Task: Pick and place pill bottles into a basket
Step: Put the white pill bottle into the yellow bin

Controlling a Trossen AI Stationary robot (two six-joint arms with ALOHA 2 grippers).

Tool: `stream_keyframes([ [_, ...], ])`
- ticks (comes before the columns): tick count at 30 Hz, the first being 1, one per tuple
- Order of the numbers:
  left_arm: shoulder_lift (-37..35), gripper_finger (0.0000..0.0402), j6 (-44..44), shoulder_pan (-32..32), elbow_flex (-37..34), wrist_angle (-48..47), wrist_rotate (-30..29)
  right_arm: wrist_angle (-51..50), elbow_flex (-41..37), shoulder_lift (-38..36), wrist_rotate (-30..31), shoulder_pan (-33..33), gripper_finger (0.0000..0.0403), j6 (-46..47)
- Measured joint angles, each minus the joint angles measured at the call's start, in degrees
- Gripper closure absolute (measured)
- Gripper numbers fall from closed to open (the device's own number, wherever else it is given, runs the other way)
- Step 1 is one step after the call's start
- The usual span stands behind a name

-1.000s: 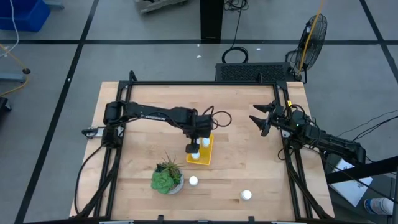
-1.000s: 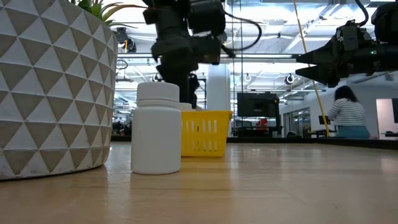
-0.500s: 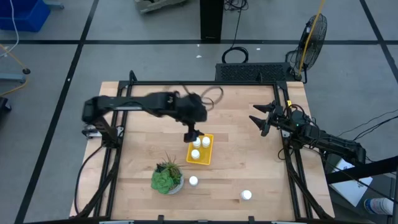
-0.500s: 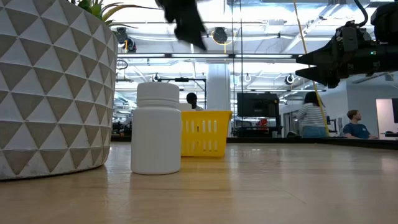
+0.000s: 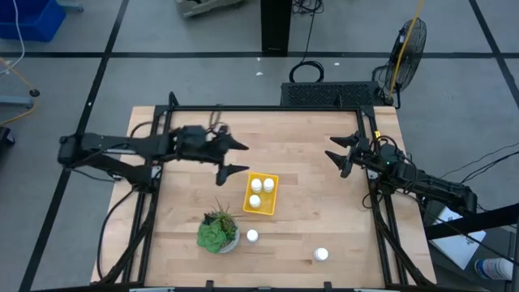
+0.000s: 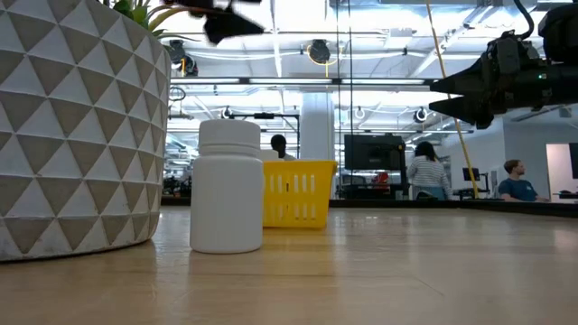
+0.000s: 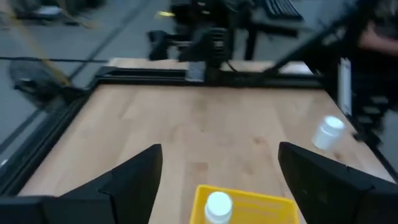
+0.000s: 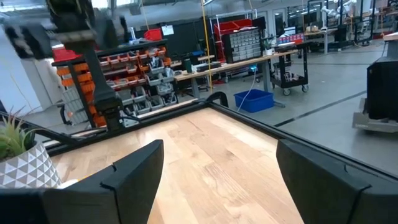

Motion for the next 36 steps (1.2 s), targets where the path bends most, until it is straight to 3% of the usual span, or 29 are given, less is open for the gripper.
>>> stream_keyframes([
  [4,-7.35,0.0077,-5.85,1.41,-14.56,13.13,-2.53,0.58,0.00,-0.02,-0.76,0.00,0.0101,1.04],
  [9,-15.74,0.0080,-11.09,2.40,-24.94,21.31,-2.96,3.91,0.00,0.20,-8.65,0.04,0.0101,5.76],
  [14,-21.95,0.0089,-8.62,2.40,-28.57,17.47,-3.00,4.02,2.11,2.96,-11.96,1.52,0.0101,9.63],
  [19,-26.72,0.0099,-7.39,2.73,-32.60,16.06,-4.39,3.73,9.22,11.20,-11.63,7.23,0.0101,7.85],
  [23,-29.96,0.0108,-6.79,2.92,-37.29,20.93,-5.26,2.98,15.88,20.77,-8.79,13.39,0.0101,4.74],
  [28,-33.08,0.0119,-9.84,4.49,-42.90,22.94,-6.74,-3.25,25.27,33.71,-0.55,22.53,0.0101,-2.61],
  [36,-35.30,0.0120,-11.07,5.28,-45.59,24.17,-6.23,-28.62,44.96,53.76,11.24,35.64,0.0101,0.62],
])
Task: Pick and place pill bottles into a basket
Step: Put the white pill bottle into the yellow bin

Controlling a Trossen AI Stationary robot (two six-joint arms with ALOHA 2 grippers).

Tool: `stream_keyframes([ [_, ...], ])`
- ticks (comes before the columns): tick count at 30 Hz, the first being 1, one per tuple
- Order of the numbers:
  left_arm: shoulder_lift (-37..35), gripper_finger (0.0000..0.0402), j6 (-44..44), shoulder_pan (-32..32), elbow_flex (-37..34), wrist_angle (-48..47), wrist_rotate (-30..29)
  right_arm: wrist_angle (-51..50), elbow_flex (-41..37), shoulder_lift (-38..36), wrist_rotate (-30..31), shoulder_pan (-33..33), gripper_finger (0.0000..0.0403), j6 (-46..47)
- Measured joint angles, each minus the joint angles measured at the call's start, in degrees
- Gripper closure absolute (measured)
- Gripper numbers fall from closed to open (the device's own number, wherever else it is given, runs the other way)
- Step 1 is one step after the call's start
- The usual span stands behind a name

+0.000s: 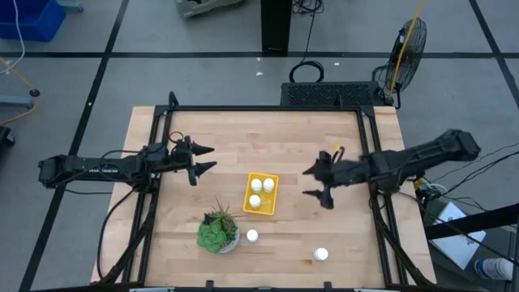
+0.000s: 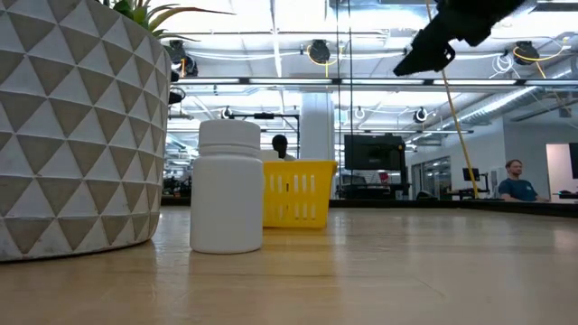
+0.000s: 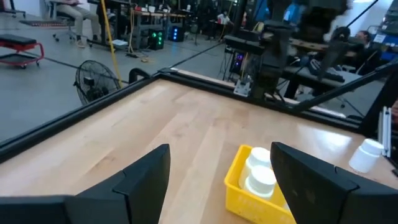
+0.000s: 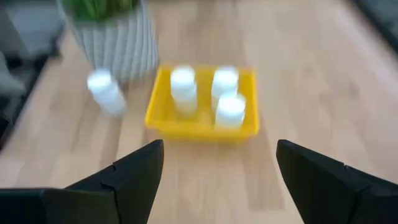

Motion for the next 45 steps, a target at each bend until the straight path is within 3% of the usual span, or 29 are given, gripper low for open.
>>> stream_keyframes([
  [10,0.04,0.0119,1.25,0.00,0.00,-2.20,0.44,-33.27,29.48,18.02,2.92,11.53,0.0117,17.84],
  [15,0.04,0.0119,2.00,0.00,-0.14,-3.11,0.77,-44.04,38.23,24.92,2.62,15.03,0.0142,25.96],
  [25,-1.22,0.0119,-0.24,0.04,-7.57,3.28,0.77,-45.71,38.97,22.82,9.54,18.51,0.0160,31.52],
  [33,-2.42,0.0119,1.02,0.45,-7.58,4.94,1.00,-44.29,38.97,22.11,11.94,19.90,0.0160,32.41],
  [39,-7.21,0.0119,2.50,2.81,-7.58,4.81,3.37,-44.32,38.97,22.11,13.07,19.92,0.0160,32.41],
  [45,-15.09,0.0119,3.03,6.38,-7.58,-1.52,5.91,-44.36,38.97,22.11,13.28,19.92,0.0160,32.03],
])
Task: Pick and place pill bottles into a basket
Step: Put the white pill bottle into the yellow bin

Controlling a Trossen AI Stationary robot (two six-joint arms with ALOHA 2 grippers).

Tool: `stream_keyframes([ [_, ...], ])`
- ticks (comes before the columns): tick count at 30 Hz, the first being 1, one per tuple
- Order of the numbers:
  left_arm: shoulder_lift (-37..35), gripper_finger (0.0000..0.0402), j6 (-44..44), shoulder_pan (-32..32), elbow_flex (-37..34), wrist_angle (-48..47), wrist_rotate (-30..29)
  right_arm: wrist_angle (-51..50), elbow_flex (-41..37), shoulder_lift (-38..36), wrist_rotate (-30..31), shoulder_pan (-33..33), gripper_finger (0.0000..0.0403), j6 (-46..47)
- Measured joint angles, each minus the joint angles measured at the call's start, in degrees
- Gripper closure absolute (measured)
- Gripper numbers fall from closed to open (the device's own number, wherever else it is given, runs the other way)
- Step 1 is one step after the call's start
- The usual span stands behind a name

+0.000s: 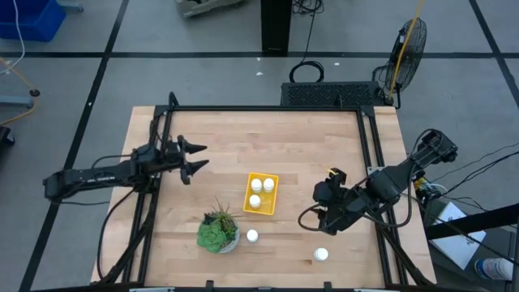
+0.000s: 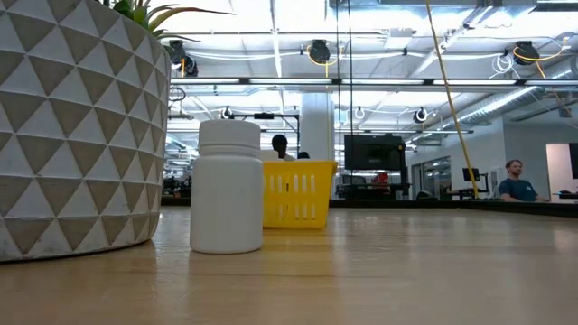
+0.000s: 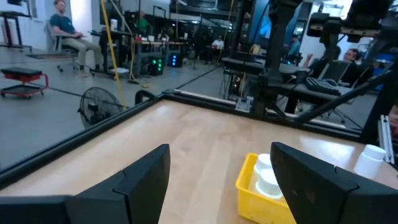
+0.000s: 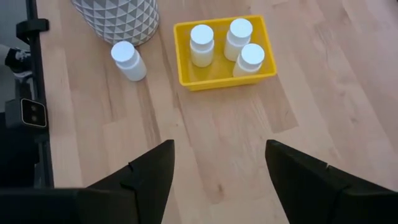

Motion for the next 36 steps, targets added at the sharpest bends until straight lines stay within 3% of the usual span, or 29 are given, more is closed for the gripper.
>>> stream_keyframes([
  [6,-8.68,0.0119,-0.68,3.69,0.02,-9.26,1.56,0.00,0.00,0.00,-0.39,0.00,0.0161,1.37],
  [12,-13.77,0.0119,-1.32,6.38,0.02,-16.66,2.37,-2.27,0.00,2.89,-8.34,-0.02,0.0161,6.33],
  [24,-14.01,0.0119,-1.44,9.26,0.07,-16.70,2.88,-7.59,-0.04,13.40,-27.25,1.02,0.0161,17.28],
  [36,-14.01,0.0119,-0.25,9.66,0.07,-16.74,2.91,1.04,-3.05,16.81,-34.76,3.43,0.0161,26.93],
])
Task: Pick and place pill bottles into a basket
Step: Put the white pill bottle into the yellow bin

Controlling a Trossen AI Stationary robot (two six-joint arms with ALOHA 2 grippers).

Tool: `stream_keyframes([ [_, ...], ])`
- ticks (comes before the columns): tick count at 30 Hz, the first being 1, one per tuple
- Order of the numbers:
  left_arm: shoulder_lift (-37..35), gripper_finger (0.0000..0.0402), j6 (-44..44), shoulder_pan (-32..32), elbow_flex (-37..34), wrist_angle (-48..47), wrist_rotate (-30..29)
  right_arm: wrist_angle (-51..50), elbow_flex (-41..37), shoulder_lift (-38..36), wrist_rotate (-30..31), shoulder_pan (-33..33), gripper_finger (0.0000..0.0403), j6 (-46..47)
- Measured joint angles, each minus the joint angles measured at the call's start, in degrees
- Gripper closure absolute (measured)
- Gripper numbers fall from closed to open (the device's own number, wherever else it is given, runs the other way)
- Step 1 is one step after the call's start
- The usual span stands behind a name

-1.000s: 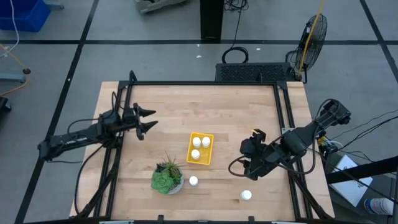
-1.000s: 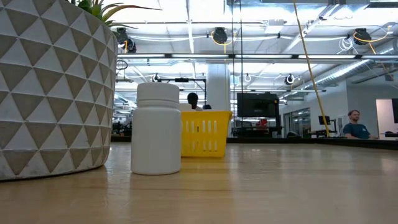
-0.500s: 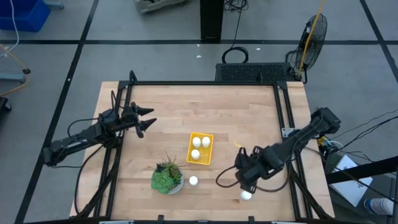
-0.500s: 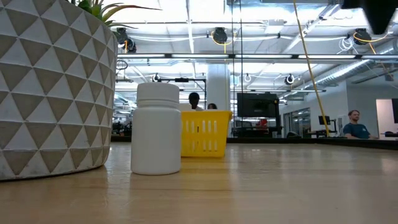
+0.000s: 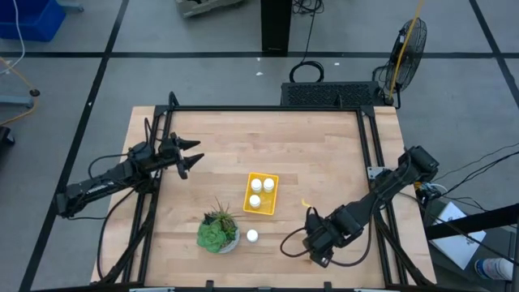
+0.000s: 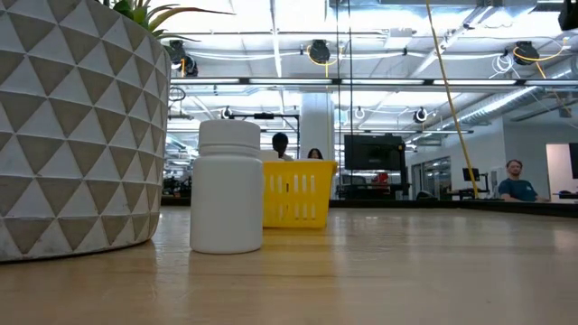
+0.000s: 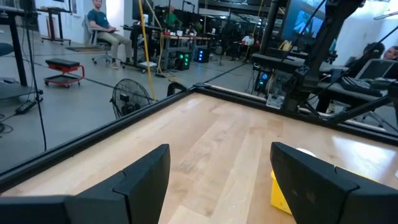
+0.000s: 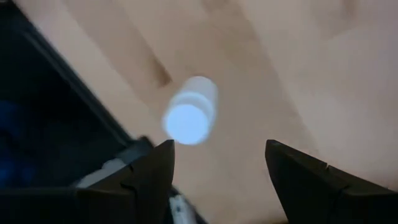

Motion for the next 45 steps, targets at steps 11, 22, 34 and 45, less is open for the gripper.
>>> stream_keyframes([
  [11,0.00,0.0119,0.81,0.01,0.00,-0.13,-0.55,10.53,-6.54,0.00,-1.65,1.81,0.0161,3.32],
  [22,0.00,0.0119,1.34,0.00,0.00,-0.16,-0.82,11.66,-6.54,0.00,0.03,2.03,0.0160,3.63],
  [34,0.00,0.0119,1.32,0.01,0.00,-0.39,-2.10,11.68,-6.23,0.00,-1.48,2.27,0.0160,5.10],
  [45,0.00,0.0119,1.28,0.00,0.00,-0.39,-2.12,5.56,0.51,1.75,3.07,3.74,0.0161,6.38],
])
